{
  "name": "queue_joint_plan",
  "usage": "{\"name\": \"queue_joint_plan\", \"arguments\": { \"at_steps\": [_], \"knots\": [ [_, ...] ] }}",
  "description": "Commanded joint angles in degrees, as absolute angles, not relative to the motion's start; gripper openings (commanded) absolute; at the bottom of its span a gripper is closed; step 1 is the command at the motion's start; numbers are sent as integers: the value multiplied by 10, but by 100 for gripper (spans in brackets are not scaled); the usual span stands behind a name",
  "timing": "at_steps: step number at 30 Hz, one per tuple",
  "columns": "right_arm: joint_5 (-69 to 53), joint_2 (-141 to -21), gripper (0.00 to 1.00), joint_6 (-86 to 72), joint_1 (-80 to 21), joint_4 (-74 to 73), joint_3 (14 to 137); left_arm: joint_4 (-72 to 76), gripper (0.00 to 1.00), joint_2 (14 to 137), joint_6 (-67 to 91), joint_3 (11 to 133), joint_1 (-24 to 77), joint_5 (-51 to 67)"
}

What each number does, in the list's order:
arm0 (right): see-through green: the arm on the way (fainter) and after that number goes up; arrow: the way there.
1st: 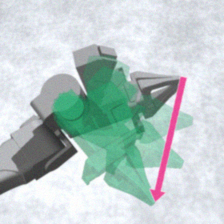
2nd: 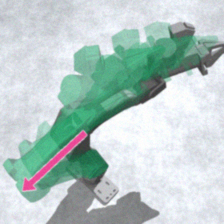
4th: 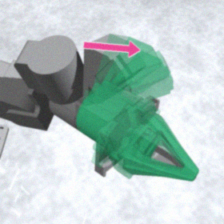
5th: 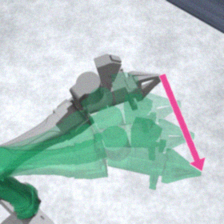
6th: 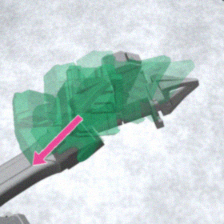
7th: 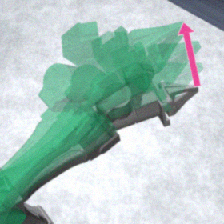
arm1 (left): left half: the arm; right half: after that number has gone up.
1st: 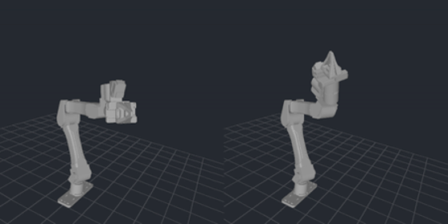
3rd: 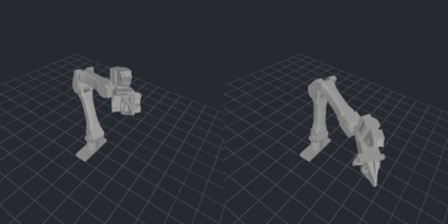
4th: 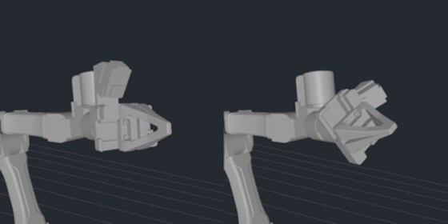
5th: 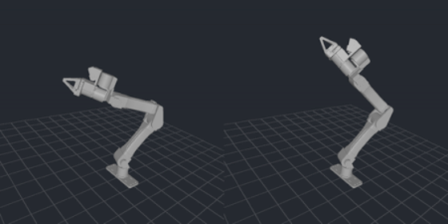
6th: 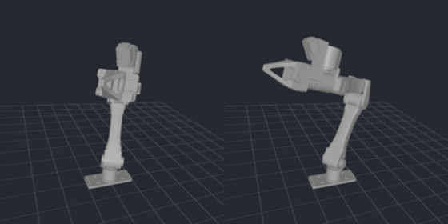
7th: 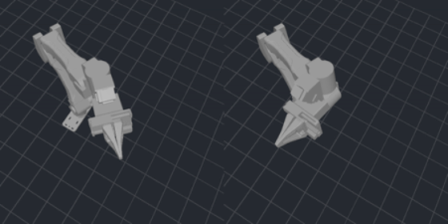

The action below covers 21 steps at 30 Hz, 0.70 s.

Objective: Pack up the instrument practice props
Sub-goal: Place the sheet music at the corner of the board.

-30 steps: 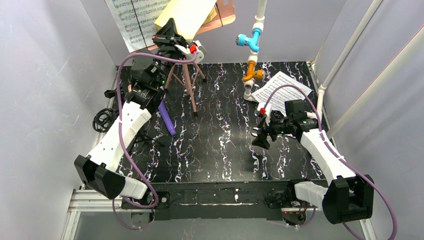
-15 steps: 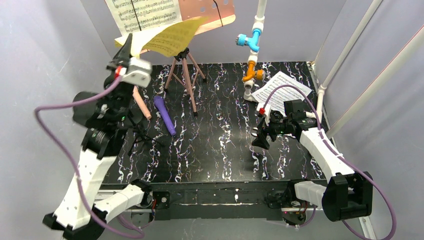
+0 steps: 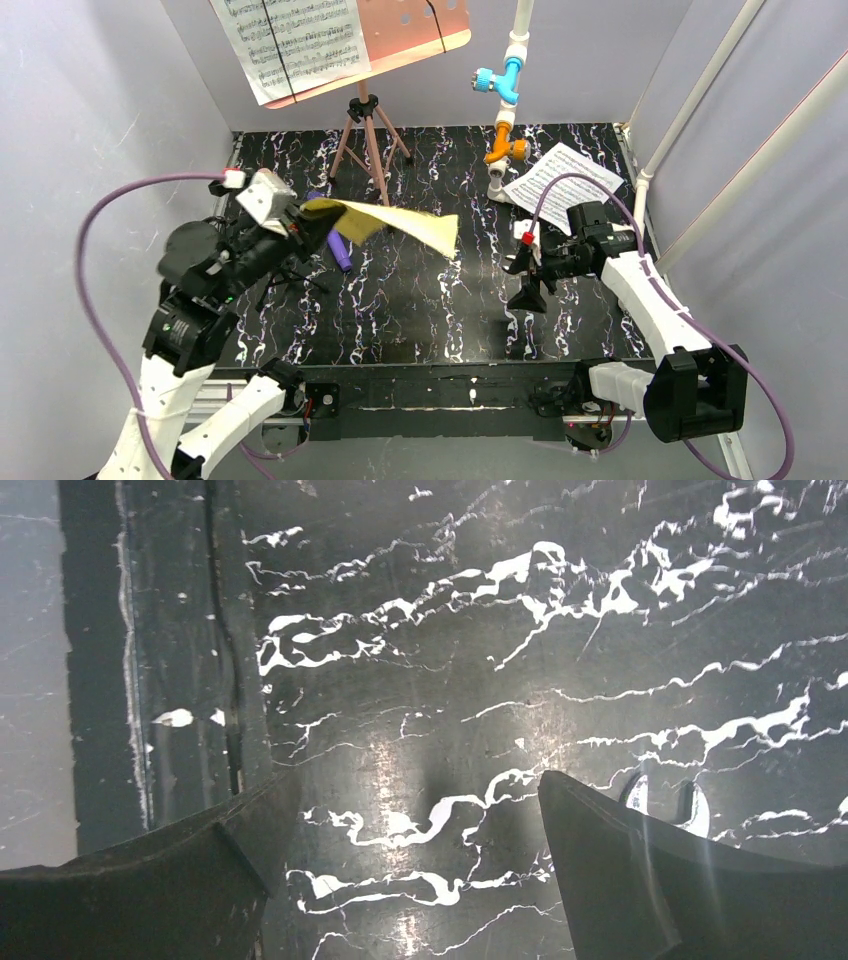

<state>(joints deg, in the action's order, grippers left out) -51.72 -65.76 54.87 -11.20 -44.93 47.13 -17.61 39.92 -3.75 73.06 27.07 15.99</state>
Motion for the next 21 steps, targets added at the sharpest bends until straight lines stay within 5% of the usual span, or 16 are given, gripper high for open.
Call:
{"name": "queue_joint_plan", "arguments": {
  "at_steps": [1, 11, 21],
  "knots": [
    [-557, -667, 98, 650, -109, -583, 569, -216, 0, 410, 190, 673, 268, 288],
    [-572, -682, 98, 705, -110, -741, 752, -94, 0, 475, 332, 522, 283, 378],
    [-641, -706, 98, 595, -160, -697, 742, -93, 0, 556, 272, 500, 417, 276]
  ]
}}
